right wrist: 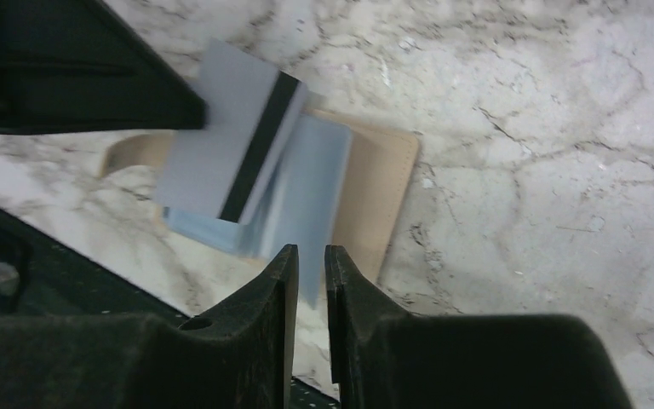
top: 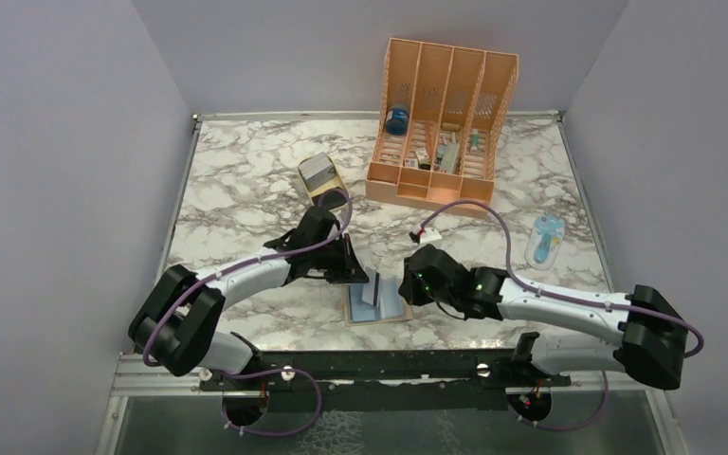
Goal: Put the credit cards into the card holder
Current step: Insert the credit card into the card holder.
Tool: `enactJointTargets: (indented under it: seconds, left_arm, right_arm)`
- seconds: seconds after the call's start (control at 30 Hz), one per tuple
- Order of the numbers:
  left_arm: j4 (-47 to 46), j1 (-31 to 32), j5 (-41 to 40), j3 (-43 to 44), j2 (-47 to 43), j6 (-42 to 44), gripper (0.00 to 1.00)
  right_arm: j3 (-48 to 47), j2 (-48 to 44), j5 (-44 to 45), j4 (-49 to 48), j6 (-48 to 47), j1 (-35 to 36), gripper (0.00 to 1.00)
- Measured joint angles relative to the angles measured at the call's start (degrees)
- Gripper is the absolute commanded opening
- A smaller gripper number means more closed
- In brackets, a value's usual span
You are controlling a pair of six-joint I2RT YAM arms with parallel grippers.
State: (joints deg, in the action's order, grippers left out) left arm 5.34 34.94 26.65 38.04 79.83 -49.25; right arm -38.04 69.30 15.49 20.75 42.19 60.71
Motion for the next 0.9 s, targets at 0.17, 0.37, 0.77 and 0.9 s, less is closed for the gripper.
enactJointTargets:
  seconds: [0.17, 0.37, 0.77, 0.9]
  left_arm:
    - [-1.3, 0.5, -0.4, -2.3, 0.0, -1.2, 0.0]
    - [-3.6, 1.3, -0.6, -4.2, 0.0, -2.7, 0.0]
    - [-8.9, 3.1, -0.6, -7.2, 0.0, -6.6, 0.0]
    - [-9.7, 3.7, -0.7, -7.9, 0.0, -7.3, 0.0]
  right_arm:
    - [-0.6, -2.5, -3.0, -3.5, 0.0, 0.0, 0.19]
    - [-3.1, 3.7, -4.4, -4.6, 0.0, 0.0, 0.15]
    - [-2.5, 11.3, -1.7, -6.1, -0.5, 0.0, 0.09]
    - [-0.1, 11.8, -1.6, -6.8, -0.2, 0.0, 0.08]
